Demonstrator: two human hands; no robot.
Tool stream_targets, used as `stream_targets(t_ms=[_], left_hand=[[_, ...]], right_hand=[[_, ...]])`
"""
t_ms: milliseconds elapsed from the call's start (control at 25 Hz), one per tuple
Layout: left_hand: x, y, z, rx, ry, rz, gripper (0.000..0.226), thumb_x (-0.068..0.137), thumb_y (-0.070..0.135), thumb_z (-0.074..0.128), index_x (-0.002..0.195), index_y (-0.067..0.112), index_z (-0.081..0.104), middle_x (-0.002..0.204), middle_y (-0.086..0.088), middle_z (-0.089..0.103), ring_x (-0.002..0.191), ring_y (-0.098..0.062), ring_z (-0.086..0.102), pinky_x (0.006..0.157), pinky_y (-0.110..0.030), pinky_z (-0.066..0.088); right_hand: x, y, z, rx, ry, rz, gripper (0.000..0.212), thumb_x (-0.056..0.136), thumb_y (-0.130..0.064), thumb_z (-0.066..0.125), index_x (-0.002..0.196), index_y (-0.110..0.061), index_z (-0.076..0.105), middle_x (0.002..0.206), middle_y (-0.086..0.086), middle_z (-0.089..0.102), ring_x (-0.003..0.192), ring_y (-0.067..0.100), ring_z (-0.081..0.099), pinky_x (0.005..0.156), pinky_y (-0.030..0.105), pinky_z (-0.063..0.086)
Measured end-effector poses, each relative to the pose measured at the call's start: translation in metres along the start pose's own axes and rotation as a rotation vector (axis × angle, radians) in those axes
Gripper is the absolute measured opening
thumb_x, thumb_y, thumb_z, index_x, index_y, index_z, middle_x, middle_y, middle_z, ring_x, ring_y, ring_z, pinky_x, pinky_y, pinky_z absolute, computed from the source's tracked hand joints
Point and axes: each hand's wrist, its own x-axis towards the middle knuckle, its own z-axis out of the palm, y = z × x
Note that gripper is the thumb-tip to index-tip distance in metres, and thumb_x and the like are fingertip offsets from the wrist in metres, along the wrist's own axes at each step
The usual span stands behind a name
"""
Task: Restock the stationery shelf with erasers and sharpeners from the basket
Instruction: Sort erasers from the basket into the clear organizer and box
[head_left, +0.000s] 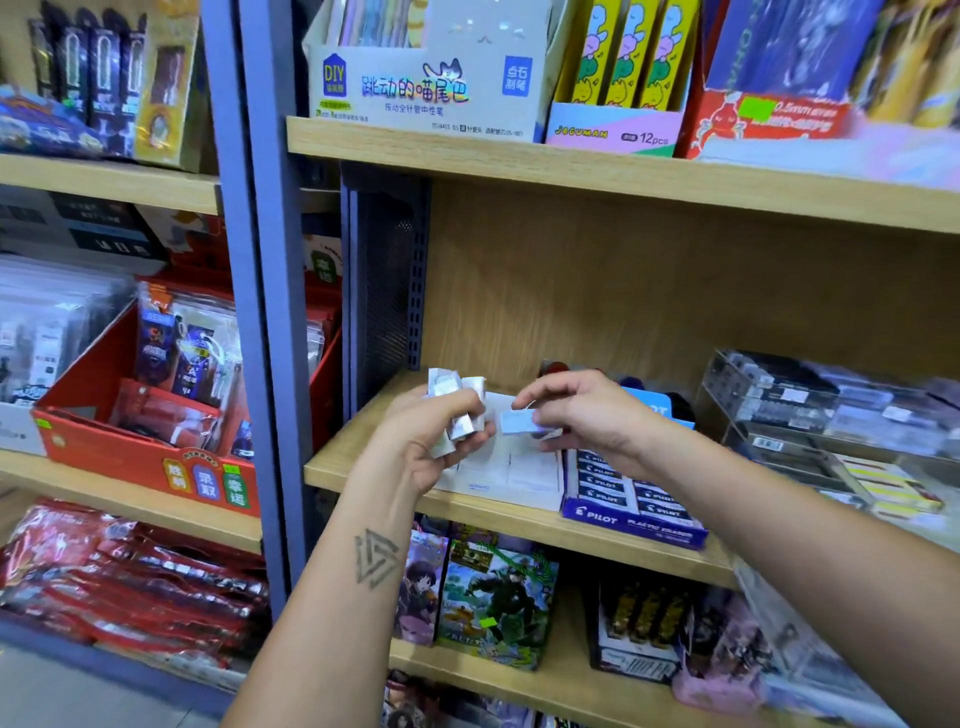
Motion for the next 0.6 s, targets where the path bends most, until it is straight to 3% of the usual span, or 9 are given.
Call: stream_targets(t_ms=[200,360,520,600], left_hand=[[-0.007,-0.013,0.02,-0.044,-0.131,-0.145,0.021,0.079,-0.005,0.073,0.097,0.003,0.065,0.086,-0.017,0.071,0.074,-0.031,0.074,0.052,-0.024,0.058],[-0.005,-0.013,0.02,-0.081,-0.131,-0.177,0.023,0.076,-0.008,0.074,0.094,0.002,0.063,0.093,-0.019,0.068,0.081,-0.036,0.074,0.054,-0.027,0.06],[-0.001,-0.009,0.014,-0.027,-0.071,-0.132,0.056,0.065,-0.016,0.072,0.118,-0.002,0.059,0.107,-0.021,0.068,0.092,-0.036,0.073,0.058,-0.031,0.06],[0.001,-0.005,0.008,0.009,-0.063,-0.124,0.049,0.065,-0.016,0.071,0.11,0.001,0.062,0.108,-0.022,0.068,0.1,-0.035,0.071,0.057,-0.029,0.059]], right_hand=[[-0.008,-0.003,-0.022,-0.038,0.065,0.015,0.016,0.089,0.009,0.06,0.097,-0.002,0.069,0.087,0.018,0.069,0.071,0.023,0.068,0.062,0.026,0.059],[-0.005,-0.002,-0.021,-0.263,0.176,0.025,0.018,0.086,-0.002,0.058,0.084,-0.003,0.076,0.077,0.015,0.067,0.057,0.015,0.053,0.046,0.017,0.042],[0.004,0.004,-0.004,-0.082,-0.036,-0.02,0.022,0.087,-0.004,0.068,0.106,-0.014,0.072,0.074,0.005,0.065,0.055,0.012,0.047,0.047,0.018,0.037],[0.011,0.006,0.005,-0.08,-0.074,-0.037,0.027,0.087,-0.005,0.071,0.111,-0.018,0.071,0.076,0.002,0.065,0.062,0.016,0.049,0.049,0.021,0.037]])
